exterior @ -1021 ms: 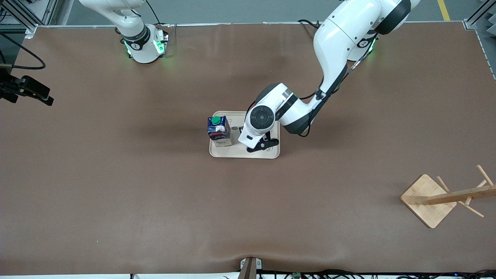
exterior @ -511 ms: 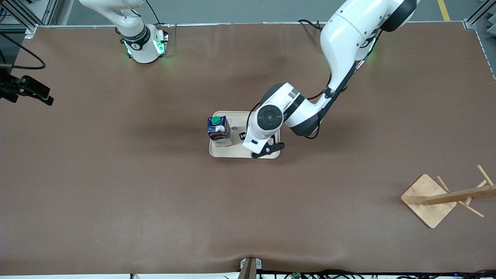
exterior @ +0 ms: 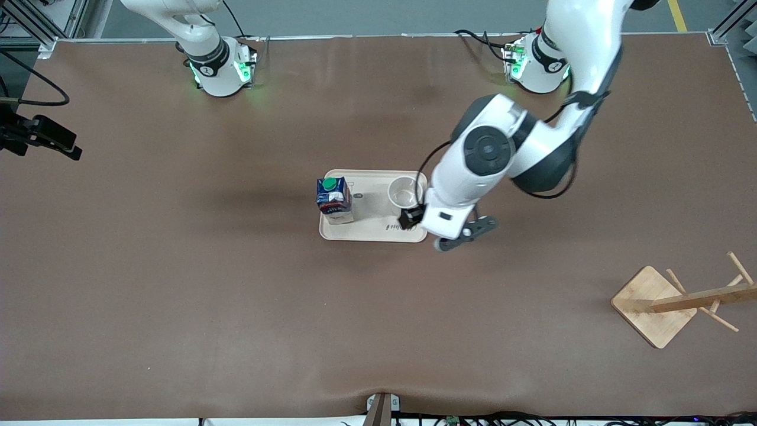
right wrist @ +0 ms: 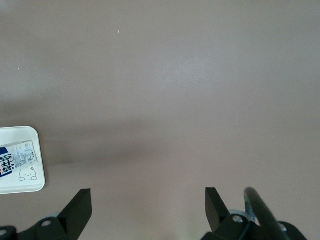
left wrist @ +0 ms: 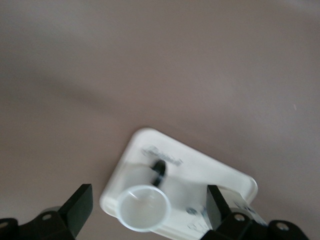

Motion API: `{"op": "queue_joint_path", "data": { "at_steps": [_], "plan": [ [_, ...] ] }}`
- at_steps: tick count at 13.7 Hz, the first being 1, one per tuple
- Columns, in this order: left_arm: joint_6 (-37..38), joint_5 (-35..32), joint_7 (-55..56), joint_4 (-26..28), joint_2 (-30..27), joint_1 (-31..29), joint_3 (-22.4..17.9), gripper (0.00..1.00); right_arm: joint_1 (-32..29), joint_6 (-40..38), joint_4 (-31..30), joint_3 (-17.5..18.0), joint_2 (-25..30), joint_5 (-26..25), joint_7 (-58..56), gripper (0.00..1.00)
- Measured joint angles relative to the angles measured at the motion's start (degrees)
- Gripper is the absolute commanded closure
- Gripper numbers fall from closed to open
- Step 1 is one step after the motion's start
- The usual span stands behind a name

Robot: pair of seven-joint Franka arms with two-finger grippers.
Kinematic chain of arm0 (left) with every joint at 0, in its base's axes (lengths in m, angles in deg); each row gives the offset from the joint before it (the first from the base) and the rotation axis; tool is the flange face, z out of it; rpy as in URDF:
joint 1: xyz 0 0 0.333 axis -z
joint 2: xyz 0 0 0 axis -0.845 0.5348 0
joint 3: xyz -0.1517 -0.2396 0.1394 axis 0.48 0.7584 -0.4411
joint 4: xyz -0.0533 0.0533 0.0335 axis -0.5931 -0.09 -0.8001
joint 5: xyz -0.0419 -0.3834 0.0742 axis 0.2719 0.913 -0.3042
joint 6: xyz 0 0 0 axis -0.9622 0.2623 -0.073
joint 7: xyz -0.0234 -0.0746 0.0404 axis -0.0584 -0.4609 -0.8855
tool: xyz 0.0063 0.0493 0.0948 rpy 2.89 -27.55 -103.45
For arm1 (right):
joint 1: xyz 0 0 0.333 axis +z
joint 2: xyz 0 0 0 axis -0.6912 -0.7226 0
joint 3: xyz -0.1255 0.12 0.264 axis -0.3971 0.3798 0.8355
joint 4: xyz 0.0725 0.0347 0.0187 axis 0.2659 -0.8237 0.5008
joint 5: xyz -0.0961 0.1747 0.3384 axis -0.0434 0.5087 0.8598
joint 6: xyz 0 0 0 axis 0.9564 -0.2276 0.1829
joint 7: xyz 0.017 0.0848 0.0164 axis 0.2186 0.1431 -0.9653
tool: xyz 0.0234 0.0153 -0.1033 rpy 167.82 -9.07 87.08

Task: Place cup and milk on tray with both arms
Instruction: 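Open the left gripper and withdraw it from the mug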

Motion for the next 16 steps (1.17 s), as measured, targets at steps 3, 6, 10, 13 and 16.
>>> {"op": "queue_joint_path", "data": {
  "at_steps": [3,6,10,13,16],
  "plan": [
    [4.3,-6.34,-0.01,0.04,-4.16,-4.0,-0.01,0.0,0.0,0.0,0.0,0.0,0.0,0.0,0.0,0.0],
    [7.01,-8.12,-3.43,0.06,-7.85,-8.76,0.0,0.0,-0.05,-0.01,0.0,-0.02,0.0,0.02,0.0,0.0],
    [11.06,-8.11,-16.69,0.08,-13.14,-16.51,0.1,0.0,-0.07,-0.04,0.0,-0.04,-0.03,0.02,-0.01,0.0],
    [14.12,-8.11,-23.79,0.12,-16.01,-19.75,0.13,0.0,-0.1,-0.05,0.0,-0.1,-0.05,0.02,-0.01,0.0],
    [17.5,-8.11,-27.77,0.16,-18.19,-20.43,0.13,0.0,-0.11,-0.06,0.0,-0.11,-0.05,0.02,-0.01,0.0]
  ]
}}
